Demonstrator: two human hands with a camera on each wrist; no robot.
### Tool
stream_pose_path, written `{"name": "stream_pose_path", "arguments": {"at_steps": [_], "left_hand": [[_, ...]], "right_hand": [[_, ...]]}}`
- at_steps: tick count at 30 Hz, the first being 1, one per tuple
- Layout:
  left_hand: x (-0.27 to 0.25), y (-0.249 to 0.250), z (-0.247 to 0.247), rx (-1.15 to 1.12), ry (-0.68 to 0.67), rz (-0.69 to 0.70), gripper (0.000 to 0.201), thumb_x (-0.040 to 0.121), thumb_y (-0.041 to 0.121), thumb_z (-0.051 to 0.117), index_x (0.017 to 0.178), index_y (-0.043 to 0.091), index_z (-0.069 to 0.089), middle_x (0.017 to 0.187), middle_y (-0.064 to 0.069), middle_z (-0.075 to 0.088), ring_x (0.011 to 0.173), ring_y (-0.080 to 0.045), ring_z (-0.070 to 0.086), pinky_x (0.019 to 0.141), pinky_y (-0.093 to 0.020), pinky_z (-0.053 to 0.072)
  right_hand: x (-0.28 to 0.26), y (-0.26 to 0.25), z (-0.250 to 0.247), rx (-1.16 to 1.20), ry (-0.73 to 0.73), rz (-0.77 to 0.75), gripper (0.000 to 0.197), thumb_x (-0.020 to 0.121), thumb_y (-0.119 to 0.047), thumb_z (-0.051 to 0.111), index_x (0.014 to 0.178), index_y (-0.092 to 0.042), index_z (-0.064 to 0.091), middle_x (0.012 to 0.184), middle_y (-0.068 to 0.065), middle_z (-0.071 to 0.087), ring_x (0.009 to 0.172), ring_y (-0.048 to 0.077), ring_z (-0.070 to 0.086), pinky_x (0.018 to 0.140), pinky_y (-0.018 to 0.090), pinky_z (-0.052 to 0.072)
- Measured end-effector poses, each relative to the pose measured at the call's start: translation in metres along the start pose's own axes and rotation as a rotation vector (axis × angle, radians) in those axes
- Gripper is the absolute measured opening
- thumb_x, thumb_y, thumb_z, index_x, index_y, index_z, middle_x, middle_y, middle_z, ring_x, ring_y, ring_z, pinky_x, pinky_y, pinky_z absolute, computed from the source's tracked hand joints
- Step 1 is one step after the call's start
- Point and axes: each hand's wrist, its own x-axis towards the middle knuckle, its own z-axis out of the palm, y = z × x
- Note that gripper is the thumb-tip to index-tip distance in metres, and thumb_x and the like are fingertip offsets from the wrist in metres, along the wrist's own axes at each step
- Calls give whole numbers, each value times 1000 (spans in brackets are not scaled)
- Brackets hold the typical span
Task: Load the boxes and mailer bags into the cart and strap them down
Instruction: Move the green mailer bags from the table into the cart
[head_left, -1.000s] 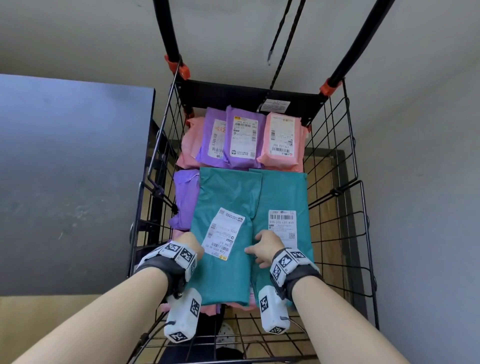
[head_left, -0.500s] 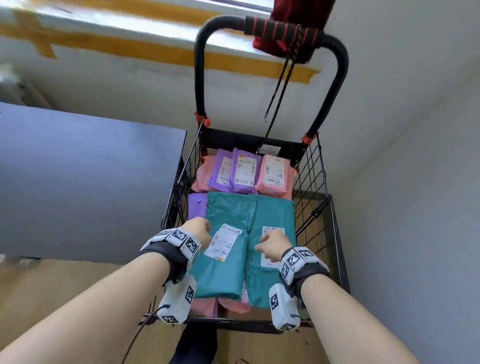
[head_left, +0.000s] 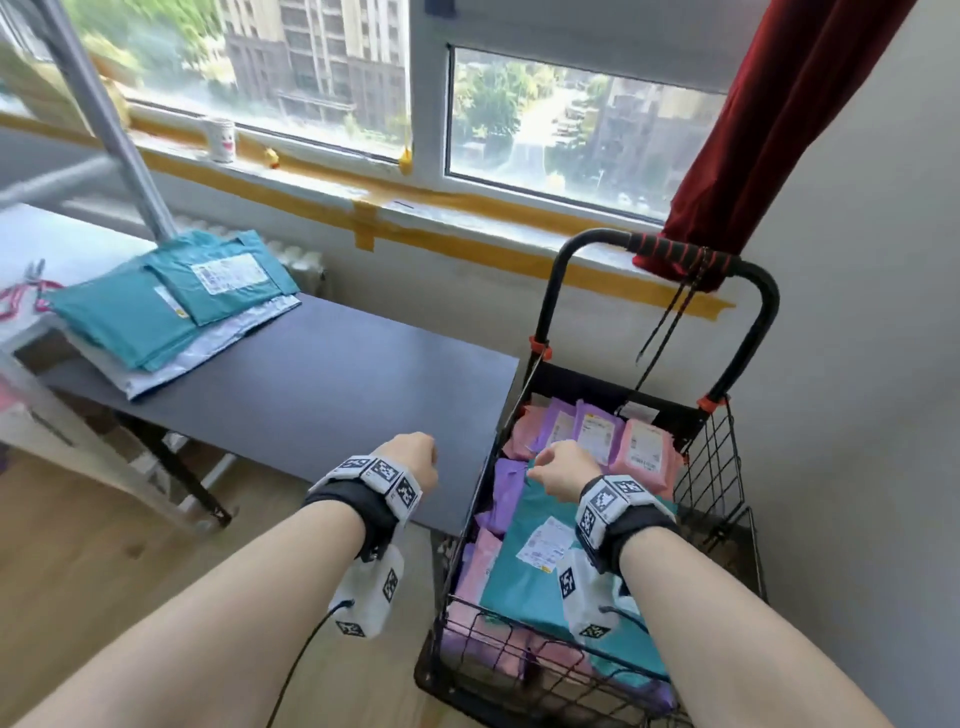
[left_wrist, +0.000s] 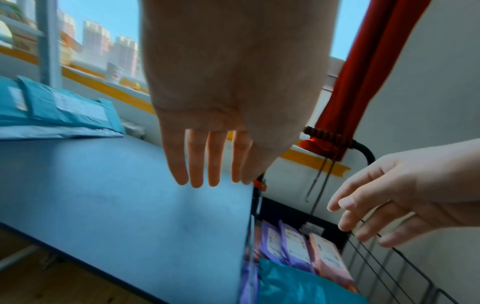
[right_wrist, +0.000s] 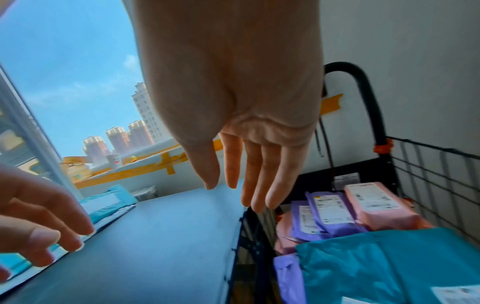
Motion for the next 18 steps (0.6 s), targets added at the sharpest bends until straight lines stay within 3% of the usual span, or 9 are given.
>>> {"name": "stream_pose_path", "arguments": {"at_steps": [3, 5, 8, 12, 15, 18], "left_hand": [[-1, -51, -34, -14, 67, -52, 32, 87, 15, 49, 116, 18, 62, 124, -8, 61, 115, -28, 58, 94, -33, 46], [1, -91, -59, -21, 104, -80, 32, 86, 15, 49, 115, 18, 63, 122, -8, 62, 112, -28, 59, 93, -33, 47], [9, -161, -94, -22, 134, -121, 31, 86, 15, 50, 114, 17, 63, 121, -8, 63, 111, -28, 60, 93, -34, 48], [23, -259, -135, 0, 162, -174, 32, 88, 16, 48, 116, 17, 63, 125, -8, 61, 115, -27, 58, 97, -33, 46], [34, -324, -165, 7, 158, -202, 32, 88, 16, 49, 117, 16, 63, 125, -9, 61, 115, -28, 58, 96, -32, 46], [54, -379, -193, -13, 155, -217, 33, 88, 14, 50, 119, 15, 61, 126, -9, 59, 118, -26, 56, 98, -31, 44]], "right_hand": [[10, -58, 22, -5, -6, -55, 17, 85, -20, 62, 95, -9, 71, 82, 5, 61, 77, 20, 56, 75, 30, 48], [20, -101, 40, 13, -12, -68, 7, 84, -19, 63, 83, -14, 68, 82, 6, 63, 79, 21, 59, 78, 32, 51], [41, -166, 77, 39, -33, -77, 14, 83, -18, 62, 69, -19, 61, 82, 6, 64, 82, 25, 63, 80, 35, 53], [73, -251, 126, 83, -70, -102, 8, 81, -18, 63, 72, -18, 63, 79, 6, 64, 73, 24, 59, 74, 35, 52], [98, -307, 154, 101, -86, -100, 14, 81, -17, 63, 67, -17, 61, 74, 7, 62, 69, 24, 58, 66, 32, 48], [125, -356, 174, 115, -93, -106, 18, 80, -15, 62, 62, -17, 58, 74, 8, 61, 71, 26, 58, 67, 34, 47]]}}
